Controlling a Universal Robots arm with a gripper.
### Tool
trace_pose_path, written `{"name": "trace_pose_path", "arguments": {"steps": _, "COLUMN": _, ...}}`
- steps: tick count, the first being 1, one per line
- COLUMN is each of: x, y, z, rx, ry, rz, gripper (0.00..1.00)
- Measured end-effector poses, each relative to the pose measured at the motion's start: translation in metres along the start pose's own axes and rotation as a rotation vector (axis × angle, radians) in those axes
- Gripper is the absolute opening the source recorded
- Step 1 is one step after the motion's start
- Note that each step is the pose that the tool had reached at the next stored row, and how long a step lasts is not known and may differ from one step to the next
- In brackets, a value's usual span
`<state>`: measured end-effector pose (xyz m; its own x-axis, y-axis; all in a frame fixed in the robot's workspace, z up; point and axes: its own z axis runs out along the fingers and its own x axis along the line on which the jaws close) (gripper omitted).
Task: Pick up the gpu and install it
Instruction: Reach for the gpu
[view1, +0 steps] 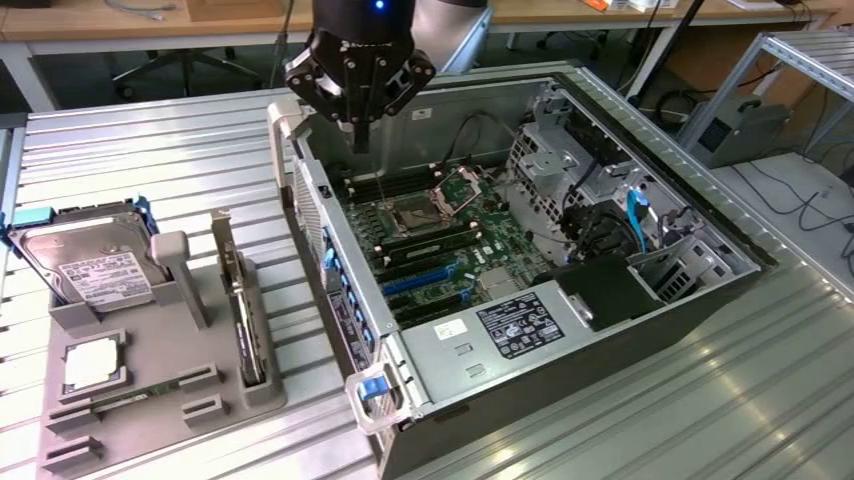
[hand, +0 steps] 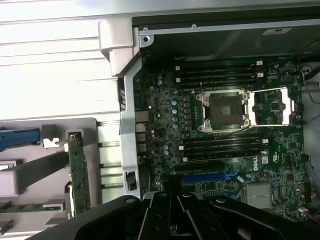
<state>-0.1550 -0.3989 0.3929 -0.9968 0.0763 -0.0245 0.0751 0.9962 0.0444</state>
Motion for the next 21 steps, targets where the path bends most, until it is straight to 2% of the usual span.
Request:
{"name": "trace_pose_path", "arguments": {"steps": 6, "x": 0.012, "y": -0.0009, "z": -0.0002, "rx": 0.0000, "ry": 0.0000, "rz": 0.000, "gripper": 0.11}}
{"name": "trace_pose_path", "arguments": {"steps": 7, "x": 0.017, "y": -0.0013, "z": -0.0004, "rx": 0.0000, "ry": 0.0000, "rz": 0.000, "gripper": 0.11}}
{"name": "trace_pose_path", "arguments": {"steps": 9, "x": 0.049, "y": -0.0037, "z": -0.0006, "rx": 0.0000, "ry": -0.0001, "rz": 0.000, "gripper": 0.11}}
{"name": "trace_pose_path", "arguments": {"steps": 10, "x": 0.057, "y": -0.0044, "z": -0.0007, "rx": 0.0000, "ry": -0.0001, "rz": 0.000, "gripper": 0.11}}
{"name": "trace_pose_path", "arguments": {"steps": 15, "x": 0.066, "y": -0.0050, "z": -0.0008, "rx": 0.0000, "ry": -0.0001, "rz": 0.000, "gripper": 0.11}}
{"name": "trace_pose_path", "arguments": {"steps": 21, "x": 0.087, "y": -0.0066, "z": -0.0013, "rx": 0.0000, "ry": -0.0005, "rz": 0.000, "gripper": 0.11}}
